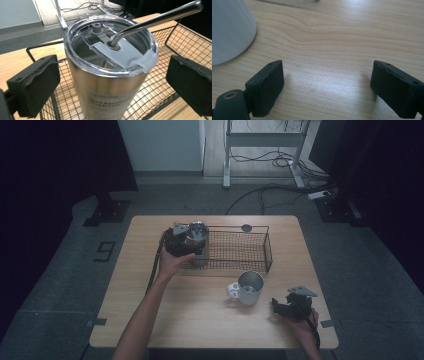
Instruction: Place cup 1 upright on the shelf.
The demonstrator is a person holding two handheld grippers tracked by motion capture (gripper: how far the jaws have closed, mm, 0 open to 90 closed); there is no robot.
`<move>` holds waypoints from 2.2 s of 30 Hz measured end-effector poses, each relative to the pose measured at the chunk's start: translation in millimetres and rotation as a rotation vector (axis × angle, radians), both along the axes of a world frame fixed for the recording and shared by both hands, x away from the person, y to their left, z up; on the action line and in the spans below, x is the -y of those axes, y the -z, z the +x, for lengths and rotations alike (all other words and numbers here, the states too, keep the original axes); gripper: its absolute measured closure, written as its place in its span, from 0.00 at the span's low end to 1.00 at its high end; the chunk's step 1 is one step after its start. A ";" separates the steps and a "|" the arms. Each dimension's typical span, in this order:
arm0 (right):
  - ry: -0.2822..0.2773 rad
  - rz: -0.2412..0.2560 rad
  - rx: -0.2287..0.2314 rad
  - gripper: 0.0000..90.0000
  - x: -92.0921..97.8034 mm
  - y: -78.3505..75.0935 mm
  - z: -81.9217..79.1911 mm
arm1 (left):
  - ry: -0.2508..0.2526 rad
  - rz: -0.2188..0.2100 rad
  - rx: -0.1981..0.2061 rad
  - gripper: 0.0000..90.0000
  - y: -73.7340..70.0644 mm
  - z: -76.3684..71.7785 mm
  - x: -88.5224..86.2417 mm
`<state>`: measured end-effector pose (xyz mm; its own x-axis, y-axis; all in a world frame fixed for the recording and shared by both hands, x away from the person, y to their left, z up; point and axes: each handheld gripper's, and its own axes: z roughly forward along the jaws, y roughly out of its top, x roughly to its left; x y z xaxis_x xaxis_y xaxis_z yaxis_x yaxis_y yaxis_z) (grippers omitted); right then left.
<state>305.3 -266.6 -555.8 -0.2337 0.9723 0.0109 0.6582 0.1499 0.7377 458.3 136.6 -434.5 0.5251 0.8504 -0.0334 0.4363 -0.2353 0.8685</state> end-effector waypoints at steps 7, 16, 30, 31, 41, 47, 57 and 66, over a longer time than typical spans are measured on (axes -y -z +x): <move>0.000 0.000 0.000 0.12 0.0 0.0 0.0 | 0.011 0.000 0.007 0.00 -2.8 -9.8 -7.1; -0.001 -0.002 0.000 0.13 0.2 -0.1 0.1 | 0.030 0.005 0.011 0.00 -3.7 -24.6 -14.1; 0.003 0.002 -0.001 0.13 -0.1 -0.1 0.1 | 0.077 -0.003 0.009 0.00 -4.7 -57.0 -24.8; 0.003 0.002 -0.001 0.13 -0.2 -0.1 0.0 | 0.077 -0.006 0.010 0.00 -4.2 -60.4 -26.3; 0.002 0.001 -0.001 0.13 -0.1 -0.2 0.0 | 0.089 -0.033 -0.012 0.02 7.5 -93.4 -43.2; 0.002 0.001 -0.001 0.13 -0.1 -0.2 0.0 | 0.080 -0.021 -0.035 0.04 21.5 -110.2 -49.4; 0.002 0.001 -0.001 0.13 -0.1 -0.1 0.0 | 0.076 -0.021 -0.077 0.06 43.7 -133.9 -63.1; 0.002 0.001 -0.001 0.13 -0.1 -0.2 0.0 | 0.065 -0.019 -0.139 0.07 66.3 -142.0 -75.4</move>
